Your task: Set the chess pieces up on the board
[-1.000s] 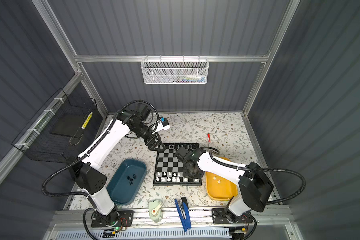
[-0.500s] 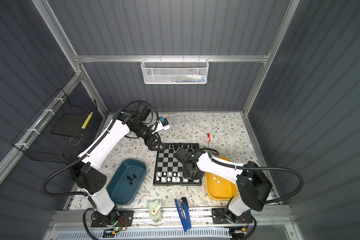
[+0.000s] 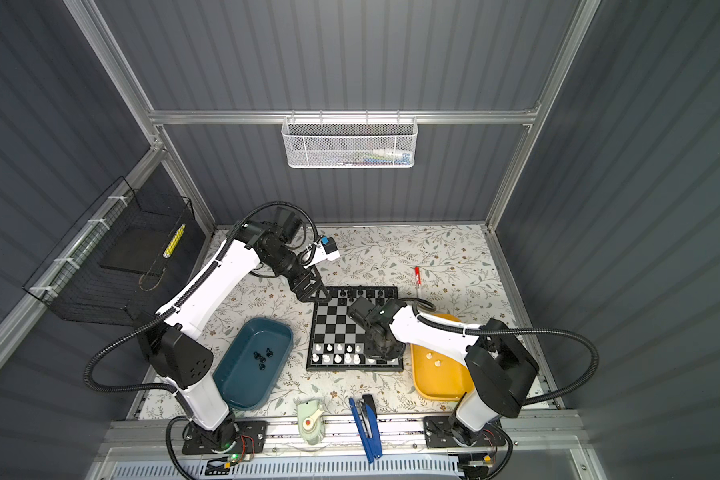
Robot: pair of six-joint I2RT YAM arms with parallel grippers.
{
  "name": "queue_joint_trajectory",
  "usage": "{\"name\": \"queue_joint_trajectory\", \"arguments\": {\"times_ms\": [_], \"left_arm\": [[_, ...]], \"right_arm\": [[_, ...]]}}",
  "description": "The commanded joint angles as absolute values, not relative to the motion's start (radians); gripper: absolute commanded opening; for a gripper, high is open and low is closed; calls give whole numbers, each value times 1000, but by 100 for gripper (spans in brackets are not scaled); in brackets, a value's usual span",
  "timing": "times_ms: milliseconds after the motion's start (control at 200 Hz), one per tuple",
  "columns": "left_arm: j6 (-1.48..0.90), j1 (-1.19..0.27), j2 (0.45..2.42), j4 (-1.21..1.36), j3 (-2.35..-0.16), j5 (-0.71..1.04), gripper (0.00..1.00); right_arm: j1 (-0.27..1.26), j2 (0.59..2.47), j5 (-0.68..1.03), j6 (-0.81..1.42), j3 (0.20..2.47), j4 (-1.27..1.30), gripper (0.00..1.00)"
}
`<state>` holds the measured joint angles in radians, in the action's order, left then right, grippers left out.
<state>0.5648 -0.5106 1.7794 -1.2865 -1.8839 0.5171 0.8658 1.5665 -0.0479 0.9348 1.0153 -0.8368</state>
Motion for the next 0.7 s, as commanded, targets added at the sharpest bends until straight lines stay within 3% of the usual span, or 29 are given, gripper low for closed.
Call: {"name": "queue_joint_trajectory", "arguments": {"times_ms": [0, 695], "left_arm": [[553, -512, 1767, -1298, -1875, 523, 97], [555, -512, 1767, -1296, -1867, 529, 97]], "right_arm": [[869, 1583, -44, 937, 1003, -847, 13], [870, 1588, -29, 939, 988, -837, 15]]}}
